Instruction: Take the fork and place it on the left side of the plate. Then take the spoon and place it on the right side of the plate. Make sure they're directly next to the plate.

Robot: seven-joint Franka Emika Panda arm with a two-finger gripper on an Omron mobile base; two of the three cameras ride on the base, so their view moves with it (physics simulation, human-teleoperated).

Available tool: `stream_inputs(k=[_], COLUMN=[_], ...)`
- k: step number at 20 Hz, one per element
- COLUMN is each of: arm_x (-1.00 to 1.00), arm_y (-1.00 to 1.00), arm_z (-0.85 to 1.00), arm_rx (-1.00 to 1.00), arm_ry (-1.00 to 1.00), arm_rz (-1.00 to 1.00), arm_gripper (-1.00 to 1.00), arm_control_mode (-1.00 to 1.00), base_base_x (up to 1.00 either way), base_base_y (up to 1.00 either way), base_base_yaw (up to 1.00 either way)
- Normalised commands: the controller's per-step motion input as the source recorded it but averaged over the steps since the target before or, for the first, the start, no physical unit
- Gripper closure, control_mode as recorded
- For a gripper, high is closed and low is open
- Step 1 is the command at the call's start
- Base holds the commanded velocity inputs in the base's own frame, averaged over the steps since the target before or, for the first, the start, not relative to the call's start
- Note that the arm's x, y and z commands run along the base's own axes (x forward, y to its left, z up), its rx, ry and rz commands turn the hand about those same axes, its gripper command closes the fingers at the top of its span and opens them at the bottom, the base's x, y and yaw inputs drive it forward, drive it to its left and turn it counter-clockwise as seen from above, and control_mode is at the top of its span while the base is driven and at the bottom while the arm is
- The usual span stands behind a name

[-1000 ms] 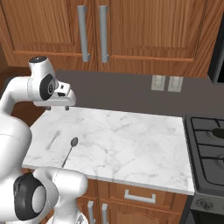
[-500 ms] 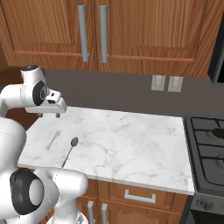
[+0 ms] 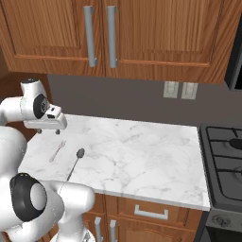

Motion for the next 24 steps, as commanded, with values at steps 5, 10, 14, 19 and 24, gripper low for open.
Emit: stream_inputs(k=[5,10,14,19,24], arm_x=[0.03,0.12,0.23,0.38,0.35], arm_y=[0.07,0.04,0.09,0.22,0.27], arm_z=[-0.35,-0.35,-0.34,-0.3,-0.29], arm_rx=[0.0,0.0,0.0,0.0,0.0], arm_ry=[0.0,0.0,0.0,0.0,0.0], arm_rz=[-0.01,0.0,-0.01,-0.03,-0.04], arm_gripper=[-1.0,-1.0,-1.0,-1.0,-1.0], arm_control_mode=[-1.0,-1.0,-1.0,-1.0,-1.0], base_base_x=[0.0,0.0,0.0,0.0,0.0], base_base_y=[0.0,0.0,0.0,0.0,0.0], base_base_yaw=[0.0,0.0,0.0,0.0,0.0])
